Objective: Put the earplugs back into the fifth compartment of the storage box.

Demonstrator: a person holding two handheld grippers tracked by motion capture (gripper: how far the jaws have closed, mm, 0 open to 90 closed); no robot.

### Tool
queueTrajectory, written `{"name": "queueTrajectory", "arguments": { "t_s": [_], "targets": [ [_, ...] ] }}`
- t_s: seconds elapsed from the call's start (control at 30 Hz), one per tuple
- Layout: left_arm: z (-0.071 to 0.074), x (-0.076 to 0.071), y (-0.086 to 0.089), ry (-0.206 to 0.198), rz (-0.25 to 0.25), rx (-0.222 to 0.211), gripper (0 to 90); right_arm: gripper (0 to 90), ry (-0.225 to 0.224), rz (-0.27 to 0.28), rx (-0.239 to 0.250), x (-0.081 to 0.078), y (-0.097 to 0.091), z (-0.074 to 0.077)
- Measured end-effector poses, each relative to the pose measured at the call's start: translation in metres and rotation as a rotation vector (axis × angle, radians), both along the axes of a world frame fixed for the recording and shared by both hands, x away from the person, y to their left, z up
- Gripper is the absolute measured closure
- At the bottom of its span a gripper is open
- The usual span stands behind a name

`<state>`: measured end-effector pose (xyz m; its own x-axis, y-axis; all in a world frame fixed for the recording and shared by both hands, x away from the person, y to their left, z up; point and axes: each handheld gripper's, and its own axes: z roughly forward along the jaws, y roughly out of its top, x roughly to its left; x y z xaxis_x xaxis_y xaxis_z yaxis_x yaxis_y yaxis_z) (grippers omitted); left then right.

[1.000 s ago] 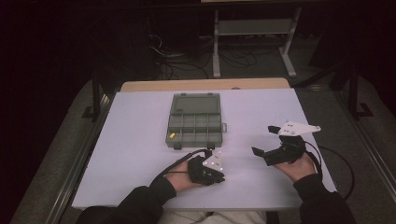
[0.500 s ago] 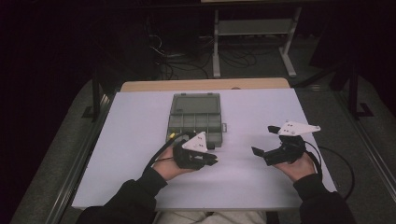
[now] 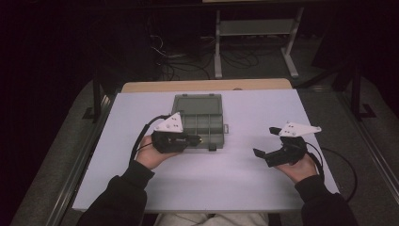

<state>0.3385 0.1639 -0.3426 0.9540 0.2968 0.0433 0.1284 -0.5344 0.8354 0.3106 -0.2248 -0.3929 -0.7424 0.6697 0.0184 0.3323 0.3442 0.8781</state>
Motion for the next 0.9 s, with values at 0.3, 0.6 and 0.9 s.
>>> {"name": "queueTrajectory", "arguments": {
  "t_s": [0.3, 0.6, 0.9],
  "targets": [
    [0.005, 0.011, 0.029, -0.011, 0.096, -0.072, 84.1, 0.0, 0.004, 0.004, -0.002, 0.001, 0.001, -0.001],
    [-0.003, 0.025, 0.061, 0.009, 0.207, -0.114, 84.8, 0.0, 0.004, 0.002, -0.002, 0.0, 0.0, -0.001],
    [-0.028, 0.041, 0.074, 0.066, 0.294, -0.073, 85.5, 0.0, 0.007, 0.004, -0.007, 0.0, 0.001, -0.001]
  ]
}}
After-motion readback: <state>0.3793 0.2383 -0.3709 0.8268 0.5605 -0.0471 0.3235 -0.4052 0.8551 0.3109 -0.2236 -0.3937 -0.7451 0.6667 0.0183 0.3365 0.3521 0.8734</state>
